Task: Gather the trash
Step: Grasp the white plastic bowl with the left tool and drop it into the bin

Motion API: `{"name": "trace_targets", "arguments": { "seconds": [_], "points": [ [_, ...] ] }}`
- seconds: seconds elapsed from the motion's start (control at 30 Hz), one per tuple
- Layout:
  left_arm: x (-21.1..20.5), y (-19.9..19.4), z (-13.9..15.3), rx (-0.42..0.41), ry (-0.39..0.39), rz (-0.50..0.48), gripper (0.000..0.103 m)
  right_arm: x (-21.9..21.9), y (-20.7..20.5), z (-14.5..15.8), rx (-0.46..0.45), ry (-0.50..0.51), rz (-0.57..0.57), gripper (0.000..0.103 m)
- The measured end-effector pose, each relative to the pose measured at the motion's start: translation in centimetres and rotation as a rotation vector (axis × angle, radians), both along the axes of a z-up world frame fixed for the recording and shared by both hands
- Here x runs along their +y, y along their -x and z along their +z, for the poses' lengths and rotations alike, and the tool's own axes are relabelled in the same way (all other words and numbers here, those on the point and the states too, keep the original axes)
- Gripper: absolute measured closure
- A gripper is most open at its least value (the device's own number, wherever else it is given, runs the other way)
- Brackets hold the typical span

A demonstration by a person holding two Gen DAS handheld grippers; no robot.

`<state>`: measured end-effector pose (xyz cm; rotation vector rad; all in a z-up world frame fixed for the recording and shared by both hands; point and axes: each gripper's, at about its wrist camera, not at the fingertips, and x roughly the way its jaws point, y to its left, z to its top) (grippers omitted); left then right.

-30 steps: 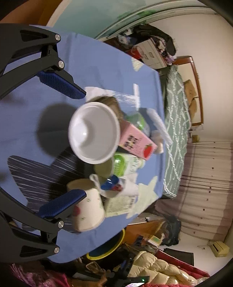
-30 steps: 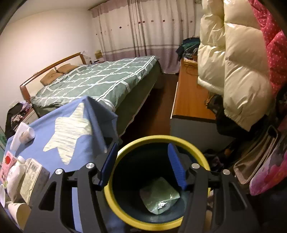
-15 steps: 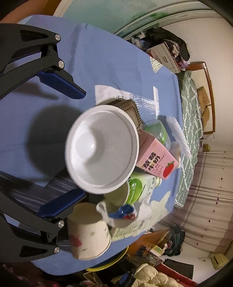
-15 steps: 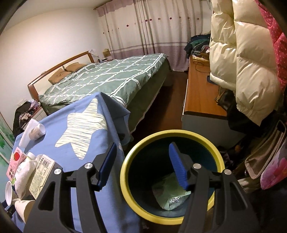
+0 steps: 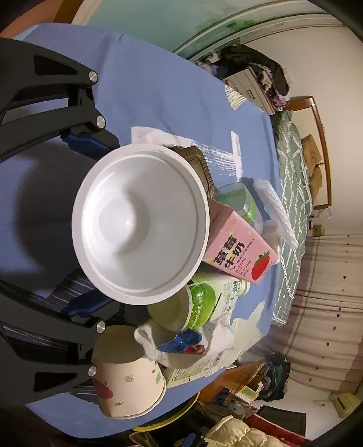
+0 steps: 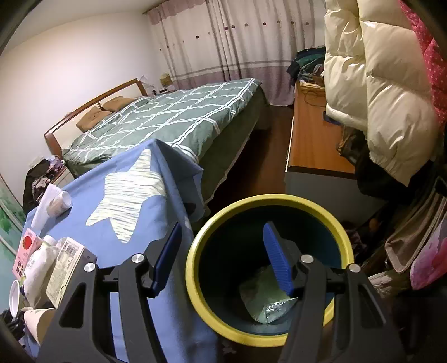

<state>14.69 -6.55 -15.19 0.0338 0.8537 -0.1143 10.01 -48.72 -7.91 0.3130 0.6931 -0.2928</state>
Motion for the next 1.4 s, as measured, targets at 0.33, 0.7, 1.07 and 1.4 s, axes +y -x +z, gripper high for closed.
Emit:
{"name": "trace_targets", "arguments": {
  "seconds": [0.33,0.7,1.07,1.4],
  "points": [
    [-0.3,4.3,3.0,-0.053,-0.027,-0.064,0.025,0.6,1.8,-0.3,-0.010,-0.015,0.009,0.045],
    [-7.2,5.0,6.7,-0.087,0.044,-0.251,0.025,-0.3,6.4,0.3,-0.007,0.084,-0.064,0.041],
    [-24.1,2.7,7.7,-0.066,0.024,-0.531,0.025,-3.7,10.2,0.8,0.010,0.136,-0.082,0.041],
    [-37.2,-2.7,3.5,0.043,-0.003,-0.605,0.025,-6.4,13.2,0.9,0.020,0.155,-0.134,0.038]
  ]
}}
